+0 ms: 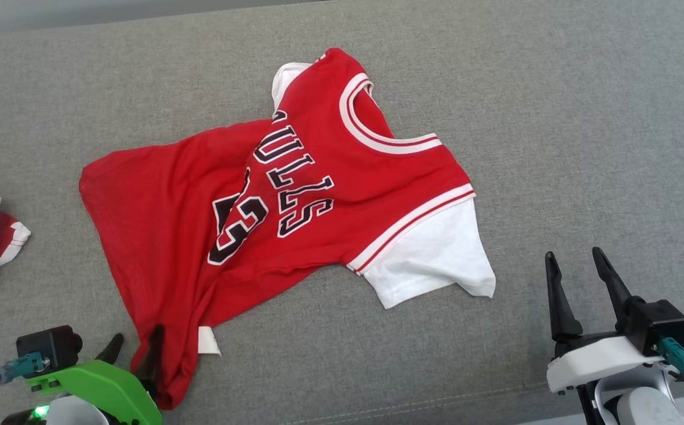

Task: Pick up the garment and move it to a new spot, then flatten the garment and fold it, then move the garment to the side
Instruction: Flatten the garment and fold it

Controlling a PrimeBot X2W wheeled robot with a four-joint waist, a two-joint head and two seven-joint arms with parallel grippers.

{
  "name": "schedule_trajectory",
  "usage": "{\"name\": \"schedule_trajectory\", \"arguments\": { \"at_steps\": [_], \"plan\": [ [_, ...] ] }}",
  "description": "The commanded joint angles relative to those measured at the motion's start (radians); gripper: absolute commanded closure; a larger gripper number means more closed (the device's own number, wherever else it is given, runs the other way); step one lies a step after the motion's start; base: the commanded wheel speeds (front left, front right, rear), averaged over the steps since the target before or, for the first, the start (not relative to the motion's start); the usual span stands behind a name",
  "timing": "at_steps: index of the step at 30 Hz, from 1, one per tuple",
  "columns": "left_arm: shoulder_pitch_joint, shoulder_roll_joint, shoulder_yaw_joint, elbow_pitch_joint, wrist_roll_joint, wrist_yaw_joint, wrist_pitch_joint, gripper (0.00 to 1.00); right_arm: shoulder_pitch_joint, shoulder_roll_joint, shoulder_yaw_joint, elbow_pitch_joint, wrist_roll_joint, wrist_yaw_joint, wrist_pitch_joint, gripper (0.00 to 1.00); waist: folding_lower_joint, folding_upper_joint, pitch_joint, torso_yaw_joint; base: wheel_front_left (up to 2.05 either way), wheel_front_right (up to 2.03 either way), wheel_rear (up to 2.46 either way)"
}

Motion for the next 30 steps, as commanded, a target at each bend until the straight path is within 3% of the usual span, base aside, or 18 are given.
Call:
{"name": "schedule_trajectory", "arguments": {
  "at_steps": [1,3,6,7,8,19,26,30],
  "plan": [
    [-0.005,0.011,0.003,0.021,0.002,0.011,0.006,0.00,0.001,0.000,-0.004,-0.002,0.002,-0.001,-0.003,0.00,0.0000,-0.0001,-0.001,-0.010,0.00,0.00,0.00],
    [0.001,0.007,0.006,0.039,-0.012,0.011,0.013,0.00,0.005,0.002,-0.005,-0.003,0.001,-0.001,-0.003,0.00,0.0000,-0.0001,-0.001,-0.013,0.00,0.00,0.00],
    [-0.010,-0.010,-0.003,0.056,-0.048,-0.032,0.029,0.00,0.004,0.003,-0.008,-0.001,0.001,-0.001,-0.003,0.00,0.0000,-0.0001,-0.002,-0.015,0.00,0.00,0.00],
    [-0.021,-0.018,0.000,0.063,-0.049,-0.044,0.021,0.68,0.004,0.003,-0.008,0.000,0.001,-0.001,-0.003,0.00,0.0000,-0.0001,-0.003,-0.015,0.00,0.00,0.00],
    [-0.031,-0.016,-0.002,0.071,-0.044,-0.054,0.018,1.00,0.003,0.004,-0.006,0.002,0.000,-0.001,-0.003,0.00,0.0000,-0.0001,-0.005,-0.015,0.00,0.00,0.00],
    [-0.130,-0.017,0.057,0.095,0.008,-0.063,-0.121,1.00,0.017,0.004,0.000,0.008,-0.002,-0.001,-0.003,0.00,0.0000,-0.0001,-0.043,-0.021,0.00,0.00,0.00],
    [-0.153,0.002,0.087,0.006,0.044,-0.106,-0.220,1.00,0.022,0.005,-0.004,0.004,-0.005,-0.001,-0.003,0.00,0.0000,-0.0001,-0.052,-0.022,0.00,0.00,0.00],
    [-0.112,-0.009,0.079,0.063,-0.009,-0.110,-0.176,1.00,0.021,0.006,-0.001,0.008,-0.002,-0.001,-0.003,0.00,0.0000,-0.0001,-0.053,-0.023,0.00,0.00,0.00]
  ]
}}
